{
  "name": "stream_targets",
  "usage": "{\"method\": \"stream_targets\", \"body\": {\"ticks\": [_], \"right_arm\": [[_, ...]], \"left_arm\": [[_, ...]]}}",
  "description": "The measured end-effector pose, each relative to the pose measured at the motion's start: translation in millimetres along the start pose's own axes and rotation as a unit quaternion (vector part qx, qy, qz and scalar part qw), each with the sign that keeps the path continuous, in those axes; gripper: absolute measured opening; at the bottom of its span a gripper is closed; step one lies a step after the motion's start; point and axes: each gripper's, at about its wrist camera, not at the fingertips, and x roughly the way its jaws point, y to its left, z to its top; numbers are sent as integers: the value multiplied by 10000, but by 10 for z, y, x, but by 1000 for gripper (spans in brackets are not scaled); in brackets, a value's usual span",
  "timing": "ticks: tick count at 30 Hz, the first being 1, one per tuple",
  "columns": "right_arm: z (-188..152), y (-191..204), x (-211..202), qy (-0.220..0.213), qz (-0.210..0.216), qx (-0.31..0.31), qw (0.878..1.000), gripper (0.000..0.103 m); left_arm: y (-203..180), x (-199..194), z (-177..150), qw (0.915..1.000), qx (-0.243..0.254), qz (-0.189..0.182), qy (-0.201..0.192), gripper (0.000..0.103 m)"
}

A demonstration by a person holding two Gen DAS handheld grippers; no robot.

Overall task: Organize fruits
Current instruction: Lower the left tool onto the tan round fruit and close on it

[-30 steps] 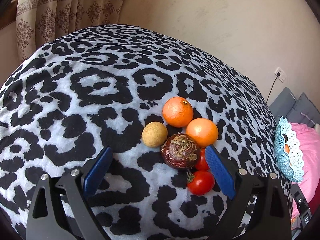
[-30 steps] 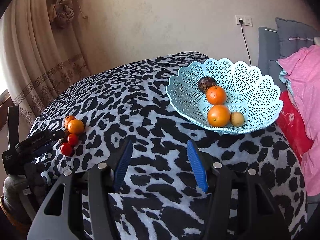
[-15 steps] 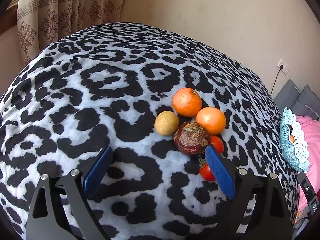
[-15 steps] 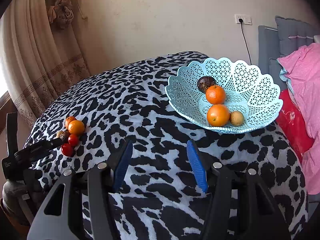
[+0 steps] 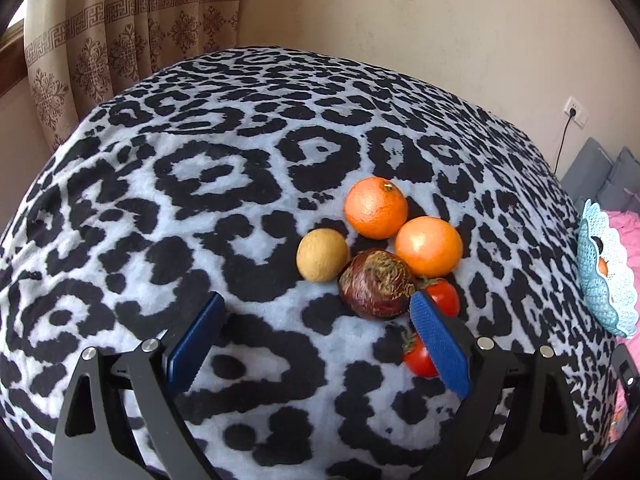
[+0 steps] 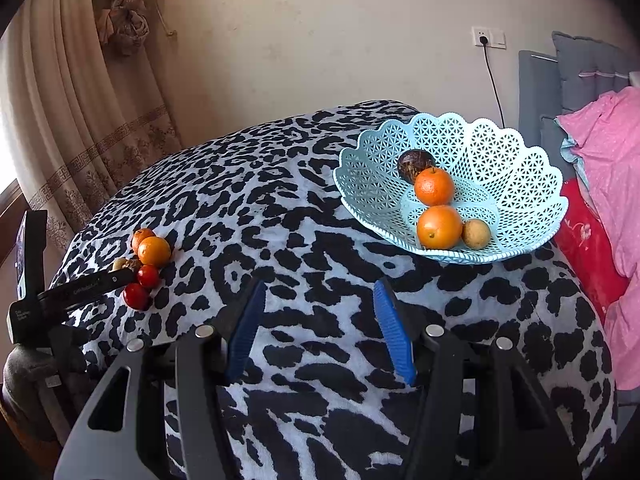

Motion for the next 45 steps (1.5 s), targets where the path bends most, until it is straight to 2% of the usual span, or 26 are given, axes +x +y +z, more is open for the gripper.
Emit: {"method": "stream_targets", "body": {"ticks": [9, 12, 16, 17, 18, 24, 27, 30, 37, 41, 45], "right_arm": [[-6, -1, 16, 24, 18, -16, 10000, 58], [-12, 16, 21, 30, 23, -44, 10000, 58], [-22, 37, 24, 42, 23, -83, 10000, 58], [-24, 36, 23, 44, 17, -88, 10000, 58], [-25, 33, 26, 49, 11, -84, 10000, 58], [-30, 16, 59, 84, -18, -63, 9999, 58], [-38, 25, 79, 103, -22, -92, 9999, 58], [-45, 21, 97, 118, -30, -93, 9999, 58], [-65, 31, 143, 171, -53, -113, 9998, 58], [-72, 45, 149, 180, -72, -137, 9997, 58], [-76, 52, 152, 195, -104, -145, 9997, 58]], "left_arm": [[343, -70, 21, 9990, -320, 322, -49, 93], [387, -109, 19, 9990, -384, 232, -85, 93], [288, -146, 38, 9995, -213, 112, -225, 93], [250, -138, 50, 9995, -151, 120, -242, 88], [206, -116, 67, 9997, -57, 94, -216, 79], [134, -49, 175, 9996, 85, -201, -199, 54], [163, -23, 233, 9994, 56, -287, -204, 50], [231, 7, 259, 9996, 69, 33, -263, 50], [362, -21, 267, 9993, -74, -127, -346, 50], [243, 11, 243, 9991, 129, -270, -303, 50], [176, 41, 233, 9984, 285, -360, -319, 31]]}}
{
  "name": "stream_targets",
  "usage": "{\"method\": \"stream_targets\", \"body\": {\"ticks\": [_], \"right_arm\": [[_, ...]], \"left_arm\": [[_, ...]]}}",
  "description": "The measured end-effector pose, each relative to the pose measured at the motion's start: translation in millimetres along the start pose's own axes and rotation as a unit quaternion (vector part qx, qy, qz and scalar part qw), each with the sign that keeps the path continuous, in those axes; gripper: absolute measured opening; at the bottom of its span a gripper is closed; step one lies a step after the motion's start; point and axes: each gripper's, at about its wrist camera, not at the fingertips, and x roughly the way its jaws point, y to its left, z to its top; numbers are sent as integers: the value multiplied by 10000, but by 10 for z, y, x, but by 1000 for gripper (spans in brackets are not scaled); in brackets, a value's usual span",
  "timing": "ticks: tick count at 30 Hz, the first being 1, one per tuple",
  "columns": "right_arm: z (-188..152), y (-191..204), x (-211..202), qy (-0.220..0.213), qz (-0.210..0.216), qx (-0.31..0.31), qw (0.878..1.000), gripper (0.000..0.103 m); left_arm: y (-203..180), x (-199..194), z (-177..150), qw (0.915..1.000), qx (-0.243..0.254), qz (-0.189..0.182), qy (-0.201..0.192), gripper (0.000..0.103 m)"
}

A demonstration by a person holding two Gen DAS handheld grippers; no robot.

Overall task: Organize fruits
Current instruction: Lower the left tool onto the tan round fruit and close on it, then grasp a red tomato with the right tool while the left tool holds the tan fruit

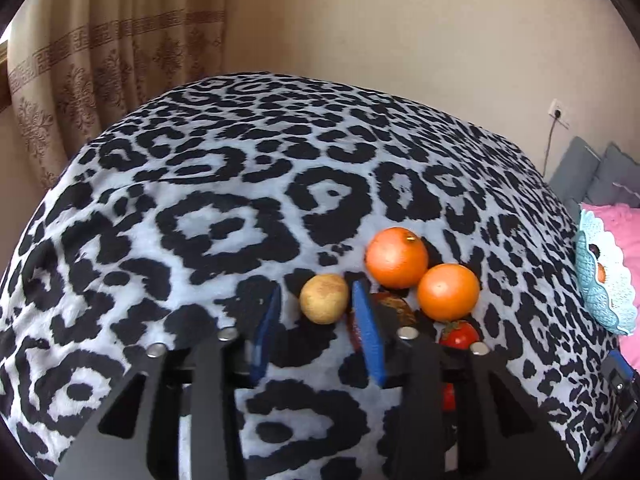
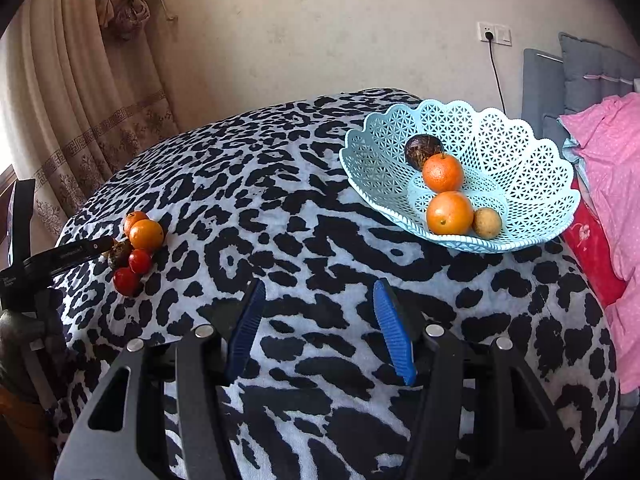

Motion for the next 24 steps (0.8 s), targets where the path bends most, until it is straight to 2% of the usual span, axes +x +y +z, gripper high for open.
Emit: {"method": "stream_targets", "body": {"ticks": [2, 6, 8, 15, 24], "right_arm": [[2, 16, -2, 7, -5, -28, 10000, 58], [19, 77, 0, 83, 141, -41, 9999, 58], [29, 115, 6, 138, 244, -21, 9996, 58], [79, 432, 64, 327, 611, -227, 9973, 58], [81, 1143, 343, 888, 1283, -715, 9852, 58]], "left_arm": [[32, 6, 2, 9998, -90, -180, 33, 26], [153, 1, -19, 9972, -449, -591, 78, 25], [197, -14, -37, 9960, -569, -682, 55, 25], [295, -250, -59, 9940, -797, -533, -523, 25], [461, -332, -101, 9901, -1088, -462, -758, 25]]}}
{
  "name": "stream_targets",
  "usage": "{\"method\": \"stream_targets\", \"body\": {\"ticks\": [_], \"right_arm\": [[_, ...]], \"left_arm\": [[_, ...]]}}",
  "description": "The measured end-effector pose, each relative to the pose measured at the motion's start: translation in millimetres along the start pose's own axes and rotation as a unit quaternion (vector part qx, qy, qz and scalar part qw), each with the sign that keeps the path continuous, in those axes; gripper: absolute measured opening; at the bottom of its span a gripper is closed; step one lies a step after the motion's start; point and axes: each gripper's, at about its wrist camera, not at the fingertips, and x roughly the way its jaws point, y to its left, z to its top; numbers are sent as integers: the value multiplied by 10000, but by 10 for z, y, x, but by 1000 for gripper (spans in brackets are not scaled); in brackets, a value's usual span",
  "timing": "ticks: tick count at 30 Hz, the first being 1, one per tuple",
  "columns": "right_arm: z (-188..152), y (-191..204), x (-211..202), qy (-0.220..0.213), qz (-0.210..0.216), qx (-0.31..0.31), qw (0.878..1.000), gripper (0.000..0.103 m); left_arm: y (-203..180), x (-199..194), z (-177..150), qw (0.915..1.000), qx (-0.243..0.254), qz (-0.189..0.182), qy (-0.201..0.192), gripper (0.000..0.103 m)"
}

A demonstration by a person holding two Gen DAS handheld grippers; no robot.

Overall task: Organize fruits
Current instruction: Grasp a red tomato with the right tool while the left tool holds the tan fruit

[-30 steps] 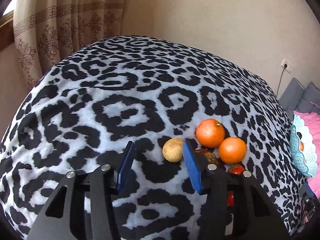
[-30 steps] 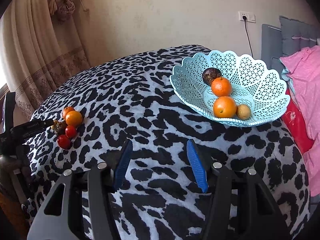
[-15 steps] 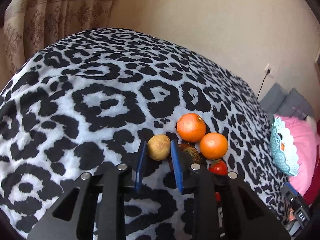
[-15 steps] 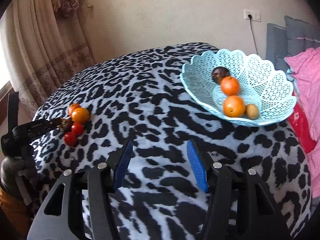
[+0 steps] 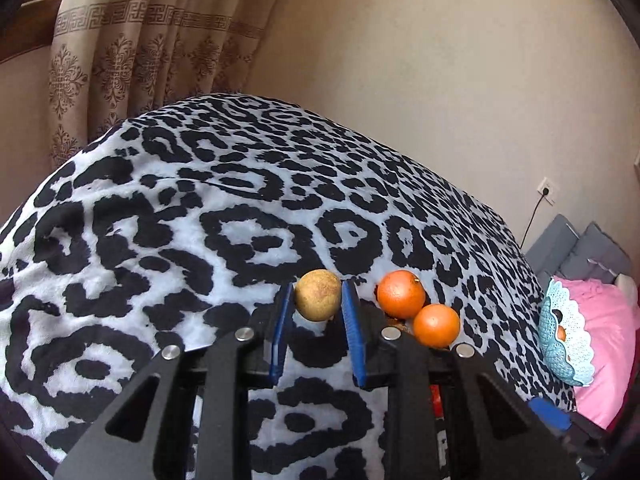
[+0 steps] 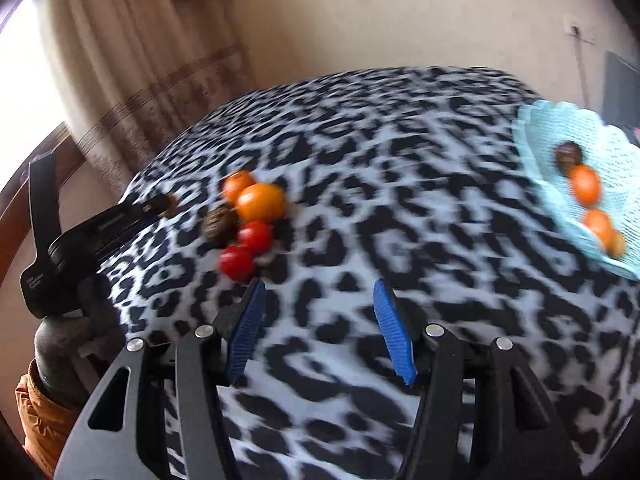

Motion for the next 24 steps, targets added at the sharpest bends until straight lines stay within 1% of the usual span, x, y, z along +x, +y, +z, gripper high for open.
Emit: {"method": "stream_targets", "body": {"ticks": [6, 7, 9, 10, 11, 15, 16, 17, 18, 24], "right_arm": [[90, 385, 321, 243, 119, -402, 9988, 58], [104, 433, 361, 268, 109, -456, 9985, 56], [123, 508, 439, 317, 63, -560, 9979, 50], [131, 529, 473, 336, 31, -583, 9977, 50], [141, 550, 516, 367, -21, -595, 9976, 49], [174, 589, 642, 443, -203, -625, 9969, 40], [175, 589, 661, 463, -194, -610, 9969, 38], [177, 586, 675, 483, -185, -601, 9969, 33], [171, 580, 680, 490, -192, -591, 9969, 31], [128, 523, 588, 422, -143, -516, 9977, 31]], "left_arm": [[71, -26, 2, 9998, -157, -14, -73, 25], [75, -29, -1, 9998, -165, -21, -80, 25], [76, -35, -1, 9998, -176, -20, -100, 25], [78, -43, -2, 9998, -177, -21, -109, 25], [77, -48, -1, 9998, -177, -29, -117, 25], [71, -59, -6, 9997, -181, -63, -131, 25], [69, -62, -7, 9997, -182, -72, -128, 25], [69, -65, -8, 9997, -184, -82, -127, 25], [67, -65, -8, 9997, -184, -90, -125, 25], [82, -69, -5, 9997, -210, -98, -118, 25]]}}
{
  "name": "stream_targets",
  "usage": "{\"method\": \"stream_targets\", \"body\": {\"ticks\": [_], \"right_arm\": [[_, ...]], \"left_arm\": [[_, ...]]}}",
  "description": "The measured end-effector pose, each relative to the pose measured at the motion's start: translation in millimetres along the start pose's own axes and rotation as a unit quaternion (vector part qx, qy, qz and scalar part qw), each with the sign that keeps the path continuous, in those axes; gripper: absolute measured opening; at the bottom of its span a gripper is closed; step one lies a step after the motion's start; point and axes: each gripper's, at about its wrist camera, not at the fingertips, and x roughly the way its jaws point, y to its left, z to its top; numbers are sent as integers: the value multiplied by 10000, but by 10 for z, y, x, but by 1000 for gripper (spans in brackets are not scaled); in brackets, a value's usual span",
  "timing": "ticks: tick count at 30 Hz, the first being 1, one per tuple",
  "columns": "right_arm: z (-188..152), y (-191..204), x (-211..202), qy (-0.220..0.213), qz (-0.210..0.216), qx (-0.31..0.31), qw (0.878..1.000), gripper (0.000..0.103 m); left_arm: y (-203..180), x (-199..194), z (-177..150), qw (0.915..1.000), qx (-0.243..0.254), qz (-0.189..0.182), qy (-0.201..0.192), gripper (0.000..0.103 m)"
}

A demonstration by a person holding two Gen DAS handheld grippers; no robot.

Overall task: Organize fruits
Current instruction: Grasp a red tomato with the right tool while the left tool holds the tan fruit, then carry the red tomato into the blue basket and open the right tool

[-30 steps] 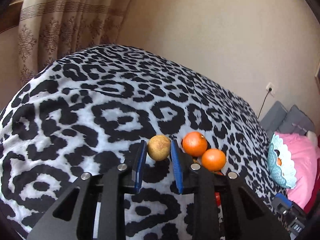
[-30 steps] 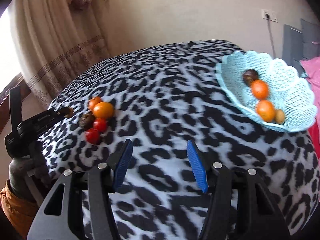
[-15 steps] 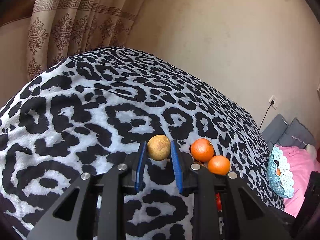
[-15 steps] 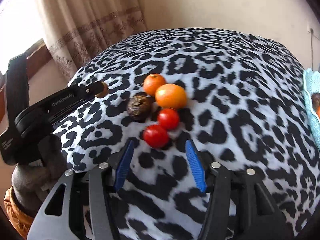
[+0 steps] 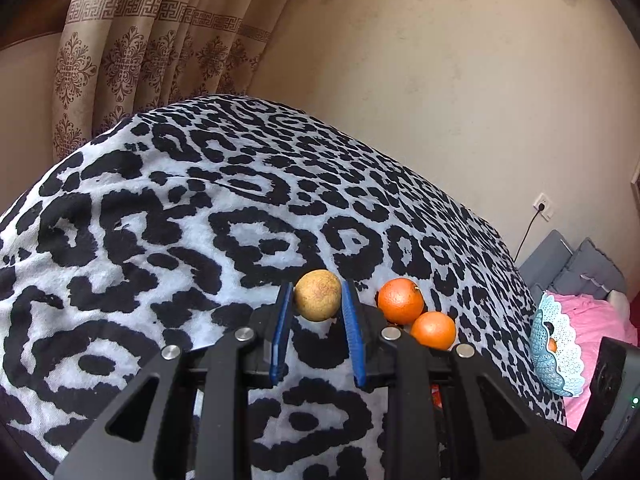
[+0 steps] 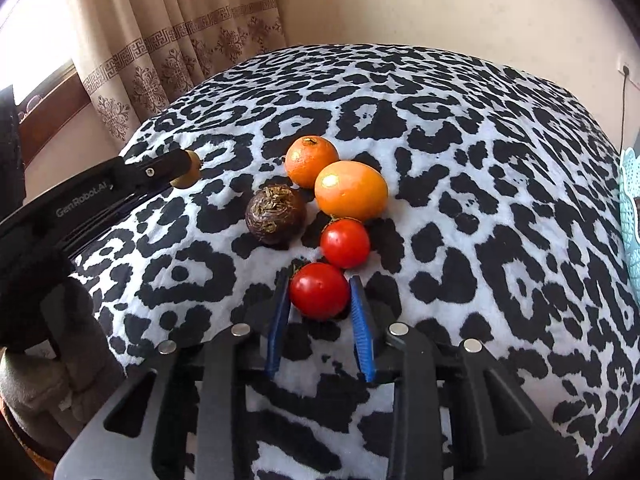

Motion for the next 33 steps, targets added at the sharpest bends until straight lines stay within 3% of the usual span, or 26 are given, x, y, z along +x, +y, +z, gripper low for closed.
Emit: {"method": "stream_targets", "body": {"ticks": [20, 33], "right_arm": [[-192, -391, -450, -334, -63, 604, 9976, 31], [-234, -983, -864, -821, -497, 1221, 9879, 30]], "left_arm": [[-65, -14, -28, 10000, 94, -28, -8, 25], [-95, -7, -50, 9998, 178, -4, -16, 25]]}}
